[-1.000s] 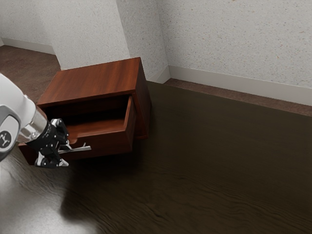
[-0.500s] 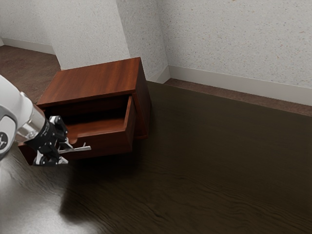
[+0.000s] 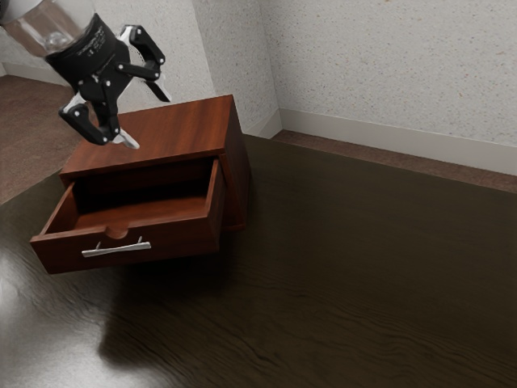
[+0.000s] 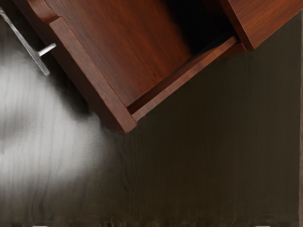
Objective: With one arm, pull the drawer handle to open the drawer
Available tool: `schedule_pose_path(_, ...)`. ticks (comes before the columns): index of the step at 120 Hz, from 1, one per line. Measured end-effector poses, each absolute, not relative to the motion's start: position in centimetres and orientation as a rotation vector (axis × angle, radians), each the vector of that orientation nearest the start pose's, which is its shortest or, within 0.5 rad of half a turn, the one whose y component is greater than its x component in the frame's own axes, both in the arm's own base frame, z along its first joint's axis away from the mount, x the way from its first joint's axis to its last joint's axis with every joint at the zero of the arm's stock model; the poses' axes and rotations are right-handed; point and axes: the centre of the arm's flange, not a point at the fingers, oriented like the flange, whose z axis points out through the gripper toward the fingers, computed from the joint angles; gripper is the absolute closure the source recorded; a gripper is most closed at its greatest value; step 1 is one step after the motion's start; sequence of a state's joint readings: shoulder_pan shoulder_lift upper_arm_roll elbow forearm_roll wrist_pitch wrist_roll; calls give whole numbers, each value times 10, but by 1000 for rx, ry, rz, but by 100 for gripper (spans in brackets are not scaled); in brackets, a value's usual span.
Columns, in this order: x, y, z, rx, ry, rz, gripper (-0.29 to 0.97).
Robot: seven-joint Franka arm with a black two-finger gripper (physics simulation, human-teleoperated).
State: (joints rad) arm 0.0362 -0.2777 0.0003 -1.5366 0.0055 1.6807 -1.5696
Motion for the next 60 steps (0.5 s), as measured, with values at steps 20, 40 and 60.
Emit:
schedule_pose_path(20,457,-26,742,2187,2020,227,6)
schedule_pose_path(40,450,-29,726,2264,2036,107,3)
schedule_pose_path(60,457,-33,705,2304,2045,1,1)
